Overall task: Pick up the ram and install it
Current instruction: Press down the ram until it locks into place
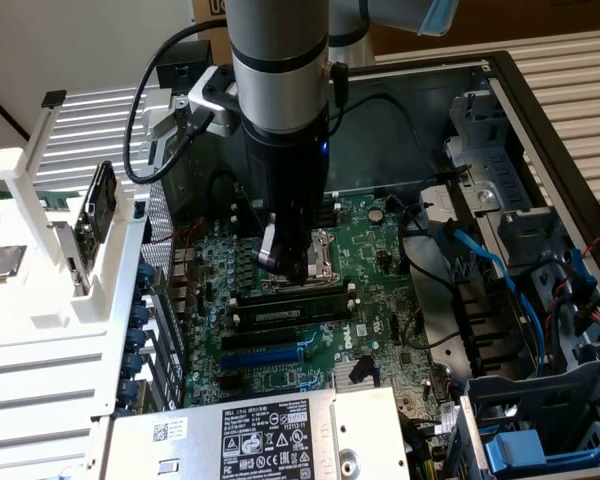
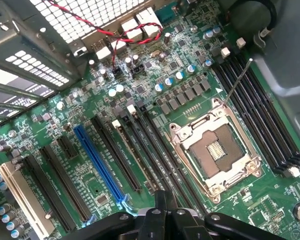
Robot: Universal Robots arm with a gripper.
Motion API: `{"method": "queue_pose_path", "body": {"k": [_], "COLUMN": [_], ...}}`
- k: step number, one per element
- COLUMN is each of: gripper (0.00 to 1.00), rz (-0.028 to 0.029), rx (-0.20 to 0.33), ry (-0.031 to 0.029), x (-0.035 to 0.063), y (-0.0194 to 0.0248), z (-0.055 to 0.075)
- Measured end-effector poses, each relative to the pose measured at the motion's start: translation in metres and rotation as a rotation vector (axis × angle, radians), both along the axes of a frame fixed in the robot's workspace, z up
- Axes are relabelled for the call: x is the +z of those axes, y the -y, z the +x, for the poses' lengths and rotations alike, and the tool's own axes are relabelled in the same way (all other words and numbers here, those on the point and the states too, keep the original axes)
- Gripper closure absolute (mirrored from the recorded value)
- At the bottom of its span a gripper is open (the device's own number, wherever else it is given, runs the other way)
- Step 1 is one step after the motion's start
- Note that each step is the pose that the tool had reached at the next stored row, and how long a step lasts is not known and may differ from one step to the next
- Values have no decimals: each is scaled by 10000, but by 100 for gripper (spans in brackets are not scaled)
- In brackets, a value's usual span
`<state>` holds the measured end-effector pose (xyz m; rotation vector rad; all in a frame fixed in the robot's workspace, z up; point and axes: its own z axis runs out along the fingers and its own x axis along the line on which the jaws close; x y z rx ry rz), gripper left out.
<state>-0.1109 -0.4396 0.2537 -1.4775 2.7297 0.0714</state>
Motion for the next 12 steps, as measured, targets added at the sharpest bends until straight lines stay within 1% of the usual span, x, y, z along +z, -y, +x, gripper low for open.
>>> {"method": "queue_pose_path", "body": {"k": [5, 6, 12], "gripper": [90, 90, 90], "rz": [0, -1, 0], "rx": [-733, -1025, -1889], "ry": [0, 0, -1], "x": [0, 0, 0], "y": [0, 0, 0], "z": [0, 0, 0]}}
